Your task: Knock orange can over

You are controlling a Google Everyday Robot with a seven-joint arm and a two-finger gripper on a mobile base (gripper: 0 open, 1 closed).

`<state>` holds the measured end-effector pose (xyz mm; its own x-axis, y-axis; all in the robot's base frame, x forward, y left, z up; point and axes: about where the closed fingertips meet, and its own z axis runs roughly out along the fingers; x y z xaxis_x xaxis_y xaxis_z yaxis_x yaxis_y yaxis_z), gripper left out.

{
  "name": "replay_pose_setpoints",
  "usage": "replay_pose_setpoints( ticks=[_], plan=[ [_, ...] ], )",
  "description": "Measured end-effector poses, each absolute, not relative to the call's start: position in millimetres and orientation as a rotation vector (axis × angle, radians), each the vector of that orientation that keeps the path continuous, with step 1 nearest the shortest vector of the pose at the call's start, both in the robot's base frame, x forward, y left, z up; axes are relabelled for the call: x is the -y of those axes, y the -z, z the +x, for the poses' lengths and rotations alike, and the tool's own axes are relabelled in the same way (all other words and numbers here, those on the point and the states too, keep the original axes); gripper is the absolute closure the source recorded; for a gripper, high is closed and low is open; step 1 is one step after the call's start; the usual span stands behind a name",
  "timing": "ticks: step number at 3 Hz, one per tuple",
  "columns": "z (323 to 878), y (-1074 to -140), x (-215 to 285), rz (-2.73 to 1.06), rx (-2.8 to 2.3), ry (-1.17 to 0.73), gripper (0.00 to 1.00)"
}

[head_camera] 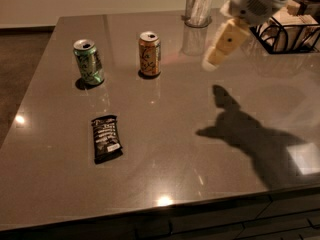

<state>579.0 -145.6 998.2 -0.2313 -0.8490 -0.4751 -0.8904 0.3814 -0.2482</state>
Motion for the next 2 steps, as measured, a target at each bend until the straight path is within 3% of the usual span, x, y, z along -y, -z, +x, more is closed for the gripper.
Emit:
replay_pose_setpoints(
  ticks=[2],
  plan=[
    [637.0,-977.0,60.1,-1.410,-2.045,-0.295,0.00]
  ],
)
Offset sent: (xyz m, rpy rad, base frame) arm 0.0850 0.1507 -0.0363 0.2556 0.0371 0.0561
